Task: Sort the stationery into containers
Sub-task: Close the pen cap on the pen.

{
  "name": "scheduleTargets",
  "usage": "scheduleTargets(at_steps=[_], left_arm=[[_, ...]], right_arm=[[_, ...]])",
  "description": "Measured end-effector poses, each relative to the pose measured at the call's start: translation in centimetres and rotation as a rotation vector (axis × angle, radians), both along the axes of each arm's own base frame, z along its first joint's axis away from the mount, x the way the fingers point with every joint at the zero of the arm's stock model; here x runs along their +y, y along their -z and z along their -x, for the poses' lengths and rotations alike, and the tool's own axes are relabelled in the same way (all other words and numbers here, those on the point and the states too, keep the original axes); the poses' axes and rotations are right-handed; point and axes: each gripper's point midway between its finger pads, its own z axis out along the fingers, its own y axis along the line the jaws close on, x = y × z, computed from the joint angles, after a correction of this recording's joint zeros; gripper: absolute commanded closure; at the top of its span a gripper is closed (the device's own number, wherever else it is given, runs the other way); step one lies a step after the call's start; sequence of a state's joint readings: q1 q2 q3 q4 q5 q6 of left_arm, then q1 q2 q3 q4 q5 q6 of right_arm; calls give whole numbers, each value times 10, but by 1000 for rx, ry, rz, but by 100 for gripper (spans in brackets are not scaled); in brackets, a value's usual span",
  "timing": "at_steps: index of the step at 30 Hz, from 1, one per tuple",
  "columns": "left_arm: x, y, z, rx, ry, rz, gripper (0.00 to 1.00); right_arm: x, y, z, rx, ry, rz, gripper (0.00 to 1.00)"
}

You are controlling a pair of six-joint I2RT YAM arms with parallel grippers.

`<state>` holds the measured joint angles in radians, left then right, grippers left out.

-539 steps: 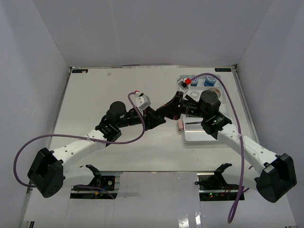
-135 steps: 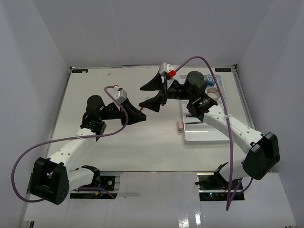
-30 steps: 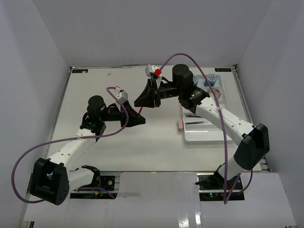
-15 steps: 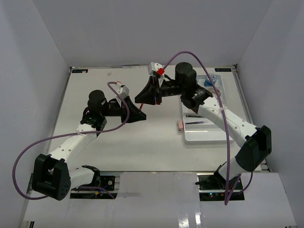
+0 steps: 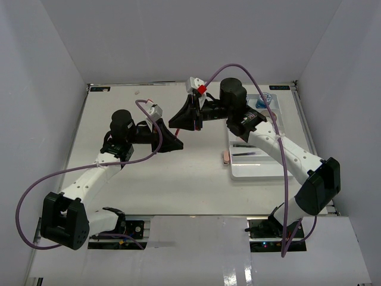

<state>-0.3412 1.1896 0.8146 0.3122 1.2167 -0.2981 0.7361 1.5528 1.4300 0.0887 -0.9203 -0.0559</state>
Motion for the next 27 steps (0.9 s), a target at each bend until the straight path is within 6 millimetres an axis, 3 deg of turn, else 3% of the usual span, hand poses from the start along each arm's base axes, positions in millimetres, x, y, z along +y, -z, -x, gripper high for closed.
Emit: scheduleTargets(at_steps=[13, 20, 24, 27], left_arm=[[5, 0, 20, -45, 68, -2, 100], [11, 14, 33, -64, 53, -15, 100], [12, 23, 34, -55, 37, -27, 100], [11, 18, 30, -111, 12, -18, 100]], right_arm=[[-3, 8, 22, 86, -122, 42, 92], [-3, 21, 36, 166, -166, 101, 88], [-3, 28, 39, 202, -168, 128, 73], [-2, 46, 46, 279, -178, 189, 64]])
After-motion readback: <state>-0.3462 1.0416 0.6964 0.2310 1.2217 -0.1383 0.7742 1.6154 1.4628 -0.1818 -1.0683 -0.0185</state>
